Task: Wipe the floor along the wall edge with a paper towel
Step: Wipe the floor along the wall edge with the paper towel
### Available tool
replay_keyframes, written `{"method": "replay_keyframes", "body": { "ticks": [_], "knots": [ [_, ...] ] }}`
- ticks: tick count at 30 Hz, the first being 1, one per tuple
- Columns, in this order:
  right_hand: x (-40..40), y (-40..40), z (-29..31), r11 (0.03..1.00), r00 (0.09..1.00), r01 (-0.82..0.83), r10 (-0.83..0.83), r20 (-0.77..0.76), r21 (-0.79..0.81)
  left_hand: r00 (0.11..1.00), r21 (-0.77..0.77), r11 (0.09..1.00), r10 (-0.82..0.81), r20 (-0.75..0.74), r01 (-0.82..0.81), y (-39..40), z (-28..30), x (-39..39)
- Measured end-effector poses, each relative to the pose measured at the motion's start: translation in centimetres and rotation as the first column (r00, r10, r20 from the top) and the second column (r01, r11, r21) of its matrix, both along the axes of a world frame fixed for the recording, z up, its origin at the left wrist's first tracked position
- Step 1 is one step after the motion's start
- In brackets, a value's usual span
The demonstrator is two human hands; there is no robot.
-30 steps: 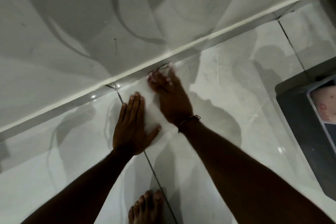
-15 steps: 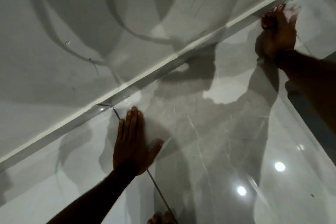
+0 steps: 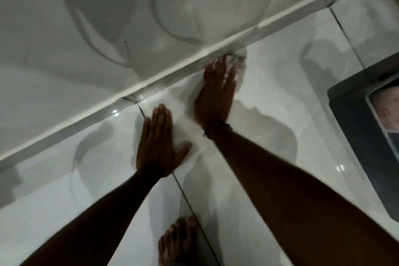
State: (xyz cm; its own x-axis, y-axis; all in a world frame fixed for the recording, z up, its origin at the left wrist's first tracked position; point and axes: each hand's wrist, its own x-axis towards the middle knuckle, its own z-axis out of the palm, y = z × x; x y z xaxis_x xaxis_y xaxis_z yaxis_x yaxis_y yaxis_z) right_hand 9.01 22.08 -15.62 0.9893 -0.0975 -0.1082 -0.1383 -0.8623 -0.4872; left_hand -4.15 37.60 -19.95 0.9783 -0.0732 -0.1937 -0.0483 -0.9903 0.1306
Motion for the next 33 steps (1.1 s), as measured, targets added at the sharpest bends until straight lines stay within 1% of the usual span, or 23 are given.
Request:
{"method": "replay_keyframes", "body": {
  "ticks": [2, 3, 4, 7, 9, 10, 13, 14, 17, 18, 20, 21, 23, 25, 26, 27, 28, 29, 30, 31, 32, 33],
  "knots": [
    [-2.4, 3.3, 0.1, 0.998, 0.997, -0.058, 0.058, -0.046, 0.017, 1.000, 0.007, 1.000, -0.018, -0.009, 0.018, 0.3, -0.2, 0.0],
    [-3.5, 4.2, 0.0, 0.994, 0.992, -0.107, 0.108, -0.072, 0.014, 0.999, 0.015, 0.999, -0.031, -0.015, 0.031, 0.4, -0.2, 0.0],
    [-4.3, 4.7, 0.0, 0.981, 0.976, -0.191, 0.192, -0.101, 0.021, 0.999, 0.024, 0.999, -0.042, -0.017, 0.042, 0.4, -0.3, 0.0],
    [-4.9, 3.6, -0.8, 0.889, 0.887, -0.458, 0.459, -0.048, 0.027, 0.999, 0.017, 0.999, -0.037, 0.006, 0.037, 0.3, -0.3, -0.1],
    [-4.2, 2.1, -0.8, 0.813, 0.813, -0.582, 0.582, -0.022, -0.021, 1.000, 0.023, 0.999, -0.023, 0.009, 0.023, 0.2, -0.1, 0.0],
    [-3.9, 1.8, -0.8, 0.805, 0.805, -0.593, 0.592, -0.029, -0.034, 1.000, 0.028, 0.999, -0.019, 0.010, 0.018, 0.2, -0.1, 0.0],
    [-3.9, 2.0, 0.1, 0.850, 0.850, -0.526, 0.526, -0.019, -0.016, 1.000, 0.031, 0.999, -0.020, 0.017, 0.019, 0.3, 0.0, 0.0],
    [-3.9, 2.0, 0.2, 0.837, 0.838, -0.546, 0.546, -0.004, -0.014, 1.000, 0.031, 0.999, -0.018, 0.015, 0.018, 0.2, 0.0, 0.0],
    [-2.4, -0.2, -0.1, 0.748, 0.747, -0.662, 0.664, 0.029, -0.053, 1.000, 0.003, 1.000, -0.009, 0.010, 0.009, 0.2, 0.1, 0.0],
    [-1.4, -1.5, -0.2, 0.741, 0.741, -0.666, 0.670, 0.031, -0.089, 1.000, -0.009, 1.000, -0.006, 0.011, 0.006, 0.1, 0.2, 0.0],
    [1.0, -4.4, -0.7, 0.755, 0.762, -0.637, 0.648, 0.024, -0.155, 1.000, -0.026, 1.000, 0.001, 0.019, 0.000, 0.1, 0.3, 0.0],
    [2.2, -6.3, -1.0, 0.776, 0.784, -0.607, 0.620, 0.034, -0.171, 1.000, -0.030, 1.000, 0.007, 0.016, -0.007, 0.0, 0.4, 0.0],
    [4.6, -10.6, -1.3, 0.870, 0.863, -0.476, 0.490, 0.123, -0.127, 1.000, -0.029, 0.999, 0.020, 0.005, -0.019, -0.2, 0.4, 0.1],
    [7.1, -15.1, -1.5, 0.928, 0.905, -0.357, 0.373, 0.207, -0.109, 1.000, -0.020, 0.999, 0.029, 0.006, -0.028, -0.3, 0.5, 0.0],
    [8.3, -16.8, -1.6, 0.944, 0.921, -0.322, 0.329, 0.210, -0.070, 0.999, -0.019, 0.999, 0.033, 0.012, -0.032, -0.3, 0.4, 0.0],
    [9.5, -18.3, -1.5, 0.963, 0.944, -0.270, 0.263, 0.197, 0.007, 0.999, -0.020, 0.999, 0.036, 0.015, -0.035, -0.3, 0.4, 0.0],
    [10.8, -19.7, -1.2, 0.978, 0.968, -0.174, 0.149, 0.201, 0.112, 0.999, -0.021, 0.999, 0.035, 0.014, -0.035, -0.3, 0.4, 0.1],
    [12.3, -20.9, -0.7, 0.951, 0.978, -0.026, -0.040, 0.207, 0.307, 0.999, -0.021, 0.999, 0.033, 0.014, -0.033, -0.4, 0.4, 0.0],
    [14.0, -21.9, -0.4, 0.857, 0.959, 0.142, -0.243, 0.146, 0.495, 0.999, -0.019, 0.999, 0.032, 0.015, -0.032, -0.3, 0.2, 0.0],
    [15.2, -23.3, -0.7, 0.699, 0.931, 0.253, -0.364, 0.029, 0.669, 0.999, -0.016, 0.999, 0.033, 0.011, -0.033, -0.3, 0.0, 0.0],
    [16.1, -23.8, -0.7, 0.590, 0.893, 0.329, -0.448, -0.040, 0.737, 1.000, -0.015, 0.999, 0.031, 0.005, -0.031, -0.1, -0.1, 0.0],
    [16.9, -24.5, -0.6, 0.552, 0.841, 0.397, -0.539, -0.049, 0.733, 1.000, -0.016, 0.999, 0.028, 0.001, -0.028, 0.0, -0.3, -0.1]
  ]
}}
